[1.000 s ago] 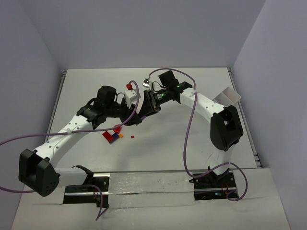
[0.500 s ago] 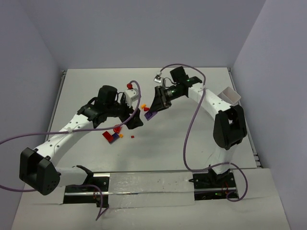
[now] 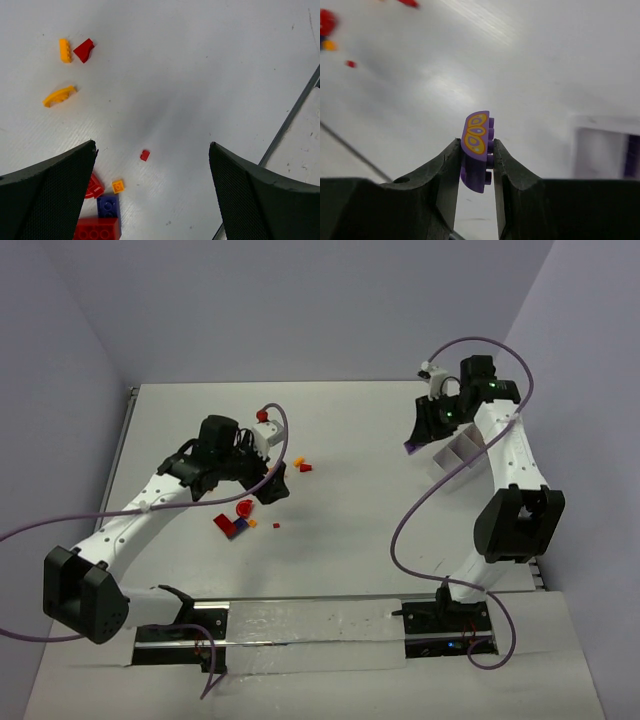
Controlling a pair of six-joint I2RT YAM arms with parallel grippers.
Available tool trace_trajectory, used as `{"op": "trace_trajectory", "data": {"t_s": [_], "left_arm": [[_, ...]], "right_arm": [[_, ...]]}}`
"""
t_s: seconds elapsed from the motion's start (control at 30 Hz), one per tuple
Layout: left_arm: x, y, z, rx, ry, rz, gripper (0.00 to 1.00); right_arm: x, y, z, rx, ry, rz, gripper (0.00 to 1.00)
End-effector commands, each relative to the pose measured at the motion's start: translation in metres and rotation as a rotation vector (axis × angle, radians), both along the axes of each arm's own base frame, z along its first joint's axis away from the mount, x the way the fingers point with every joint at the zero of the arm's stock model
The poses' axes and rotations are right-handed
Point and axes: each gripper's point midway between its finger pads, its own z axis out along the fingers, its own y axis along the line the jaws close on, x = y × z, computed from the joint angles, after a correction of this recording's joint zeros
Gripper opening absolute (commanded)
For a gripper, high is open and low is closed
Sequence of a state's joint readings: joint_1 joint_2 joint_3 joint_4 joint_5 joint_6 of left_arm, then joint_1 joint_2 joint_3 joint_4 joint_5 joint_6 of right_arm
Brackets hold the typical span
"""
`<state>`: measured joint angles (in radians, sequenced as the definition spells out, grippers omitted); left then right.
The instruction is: Sort the legos into containers by color
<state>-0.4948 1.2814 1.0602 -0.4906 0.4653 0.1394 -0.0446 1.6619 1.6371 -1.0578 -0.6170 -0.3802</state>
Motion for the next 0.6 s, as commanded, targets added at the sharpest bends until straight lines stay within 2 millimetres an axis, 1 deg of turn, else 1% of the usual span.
{"op": "trace_trajectory", "data": {"t_s": [0.0, 0.13, 0.2, 0.27, 0.3, 0.43, 0.57], "left_arm": [[0.015, 0.0, 0.009, 0.017, -0.005, 0.017, 0.99], [0.019, -0.001, 0.008, 0.018, 0.006, 0.021, 0.99], [0.022, 0.001, 0.007, 0.021, 0.01, 0.029, 0.99], [0.024, 0.002, 0.007, 0.018, 0.014, 0.039, 0.99], [0.025, 0.003, 0.006, 0.018, 0.018, 0.042, 0.99], [0.029, 0.008, 0.0, 0.022, 0.038, 0.06, 0.99], [0.032, 0.012, 0.0, 0.015, 0.048, 0.073, 0.99]], "right_arm": [[0.008, -0.069, 0.016, -0.302, -0.155, 0.023, 0.0], [0.019, -0.106, 0.017, -0.459, -0.213, 0.02, 0.0], [0.021, -0.118, 0.014, -0.506, -0.21, 0.012, 0.0], [0.027, -0.135, 0.011, -0.552, -0.208, -0.009, 0.0], [0.028, -0.136, 0.011, -0.556, -0.21, -0.006, 0.0], [0.034, -0.151, -0.003, -0.595, -0.174, -0.007, 0.0], [0.042, -0.163, -0.013, -0.627, -0.169, -0.013, 0.0]]}}
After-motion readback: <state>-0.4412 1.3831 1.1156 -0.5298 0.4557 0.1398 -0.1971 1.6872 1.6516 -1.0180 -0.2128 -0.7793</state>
